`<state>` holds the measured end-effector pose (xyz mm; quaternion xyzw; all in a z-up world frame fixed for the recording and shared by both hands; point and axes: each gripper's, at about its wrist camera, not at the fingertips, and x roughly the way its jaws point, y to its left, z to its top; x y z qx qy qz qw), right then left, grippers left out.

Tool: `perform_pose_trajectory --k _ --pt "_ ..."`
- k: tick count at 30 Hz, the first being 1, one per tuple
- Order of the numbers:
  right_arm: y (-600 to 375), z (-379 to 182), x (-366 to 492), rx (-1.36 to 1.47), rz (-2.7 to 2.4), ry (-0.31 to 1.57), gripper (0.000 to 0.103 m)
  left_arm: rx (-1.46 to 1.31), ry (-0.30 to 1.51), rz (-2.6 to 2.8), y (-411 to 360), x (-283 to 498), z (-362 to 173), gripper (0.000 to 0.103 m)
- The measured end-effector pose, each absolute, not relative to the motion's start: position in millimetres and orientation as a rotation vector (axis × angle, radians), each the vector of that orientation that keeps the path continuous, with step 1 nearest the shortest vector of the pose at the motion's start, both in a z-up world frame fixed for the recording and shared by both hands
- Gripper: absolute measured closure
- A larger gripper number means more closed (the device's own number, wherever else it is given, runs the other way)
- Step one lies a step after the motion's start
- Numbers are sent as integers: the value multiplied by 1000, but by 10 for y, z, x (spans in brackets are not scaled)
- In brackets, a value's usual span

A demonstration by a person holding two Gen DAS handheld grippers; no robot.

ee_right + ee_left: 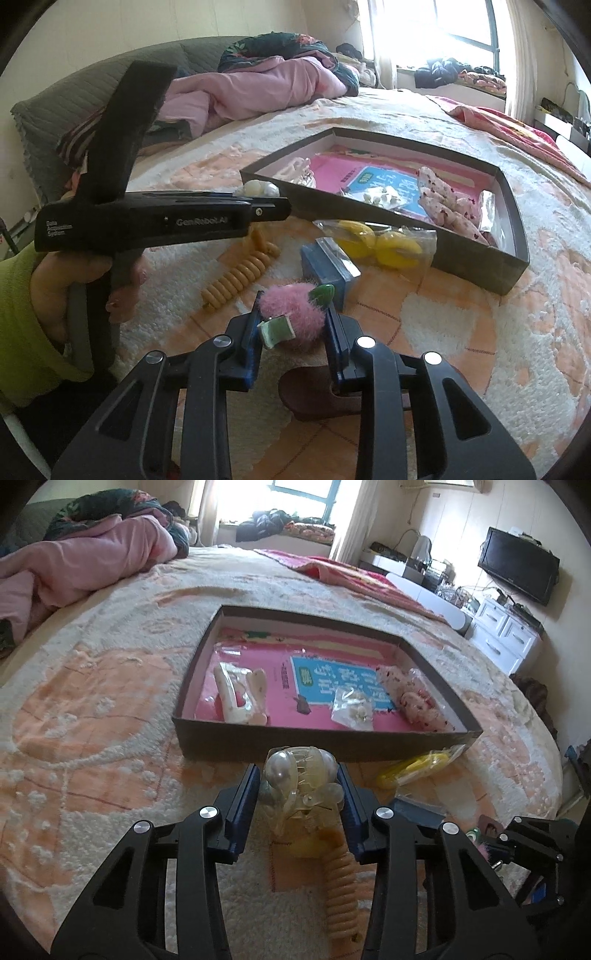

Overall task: Organize jewelry
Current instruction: 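Grasp the clear bottle with the left tool while the right tool grasps the pink pom-pom, then carry the clear bottle and pink pom-pom into the tray and open both tools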

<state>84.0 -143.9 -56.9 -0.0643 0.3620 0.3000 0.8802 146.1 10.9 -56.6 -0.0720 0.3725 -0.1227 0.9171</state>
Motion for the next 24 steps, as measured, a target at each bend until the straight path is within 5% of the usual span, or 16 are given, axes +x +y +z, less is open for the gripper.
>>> perform_pose_trajectory --k 24 --pt "-1786 -305 938 -89 528 685 75 -107 682 -304 -162 1303 -255 70"
